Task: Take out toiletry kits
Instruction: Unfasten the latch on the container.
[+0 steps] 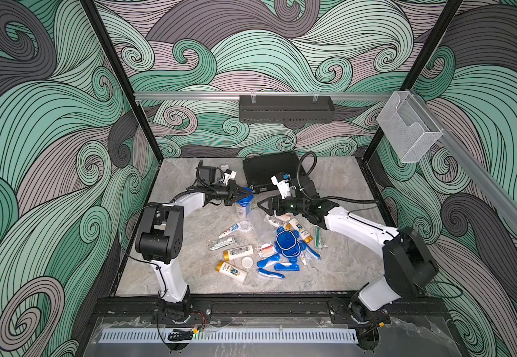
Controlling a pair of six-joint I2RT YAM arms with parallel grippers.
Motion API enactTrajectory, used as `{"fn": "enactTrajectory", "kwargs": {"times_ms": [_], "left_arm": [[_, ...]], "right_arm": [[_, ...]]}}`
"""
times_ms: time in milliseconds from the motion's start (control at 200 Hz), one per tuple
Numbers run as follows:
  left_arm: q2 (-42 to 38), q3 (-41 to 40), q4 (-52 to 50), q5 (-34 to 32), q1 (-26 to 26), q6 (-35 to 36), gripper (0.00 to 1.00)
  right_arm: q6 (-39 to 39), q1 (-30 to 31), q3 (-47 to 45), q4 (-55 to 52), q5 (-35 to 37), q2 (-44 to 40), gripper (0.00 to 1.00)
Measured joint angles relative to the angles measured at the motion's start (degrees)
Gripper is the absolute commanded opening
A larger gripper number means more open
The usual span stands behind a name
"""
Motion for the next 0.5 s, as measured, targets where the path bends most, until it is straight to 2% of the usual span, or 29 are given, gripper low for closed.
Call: {"fn": "enactTrajectory", "kwargs": {"times_ms": [115, 225, 500], "left_arm": [[0.44, -0.04, 0.7, 0.81, 0.44, -0.31, 0.0], [0.87, 0.09, 0.94, 1.79, 0.7, -0.57, 0.0], [1.7, 0.74, 0.9, 2.95, 0.96, -1.09, 0.0]], "right_arm": [[4.17, -0.2, 1.2, 0.83, -3.76, 3.37, 0.74], [8.98, 0.39, 0.7, 5.86, -6.95, 5.95, 0.73], [14.71, 2.6, -0.55, 18.91, -7.61, 10.93, 0.7]]}}
